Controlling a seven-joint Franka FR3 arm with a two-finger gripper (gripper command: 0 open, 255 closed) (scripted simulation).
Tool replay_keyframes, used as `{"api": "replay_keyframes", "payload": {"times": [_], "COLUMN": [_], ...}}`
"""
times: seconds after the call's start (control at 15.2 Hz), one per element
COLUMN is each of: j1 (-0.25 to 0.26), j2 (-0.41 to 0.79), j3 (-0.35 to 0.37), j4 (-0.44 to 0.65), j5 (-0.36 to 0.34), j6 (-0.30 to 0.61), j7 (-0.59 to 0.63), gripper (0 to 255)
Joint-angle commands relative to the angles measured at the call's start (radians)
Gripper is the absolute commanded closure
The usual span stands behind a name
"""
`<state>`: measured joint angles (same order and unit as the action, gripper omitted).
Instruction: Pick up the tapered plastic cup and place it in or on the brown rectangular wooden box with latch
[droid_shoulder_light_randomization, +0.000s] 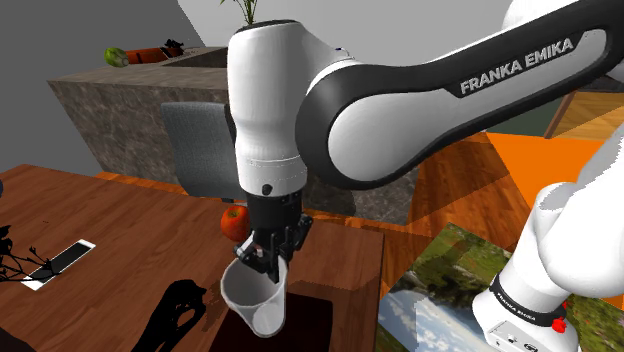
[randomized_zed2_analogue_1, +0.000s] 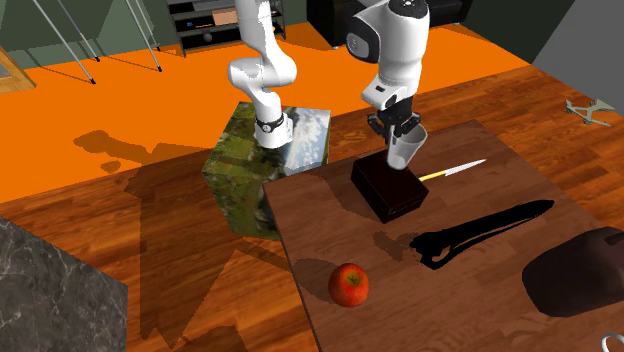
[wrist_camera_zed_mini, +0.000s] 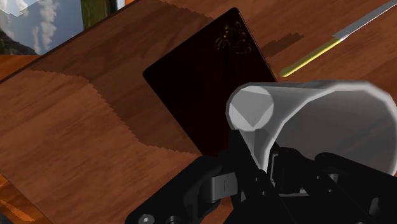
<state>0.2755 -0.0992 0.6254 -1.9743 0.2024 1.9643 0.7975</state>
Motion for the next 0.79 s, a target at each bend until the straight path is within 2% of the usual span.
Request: {"api": "replay_keyframes", "payload": {"times": [0.0, 0.46, 0.73], "j1": [0.0, 0.004, 0.004], "j2": [0.004, 0.031, 0.031], "j3": [0.001, 0.01, 0.01], "j4": [-0.022, -0.097, -0.097], "j5": [0.0, -0.009, -0.009], "j6": [0.026, 0.124, 0.124], "j7": [-0.003, -0.005, -0.005], "gripper": [255, 255, 255]}}
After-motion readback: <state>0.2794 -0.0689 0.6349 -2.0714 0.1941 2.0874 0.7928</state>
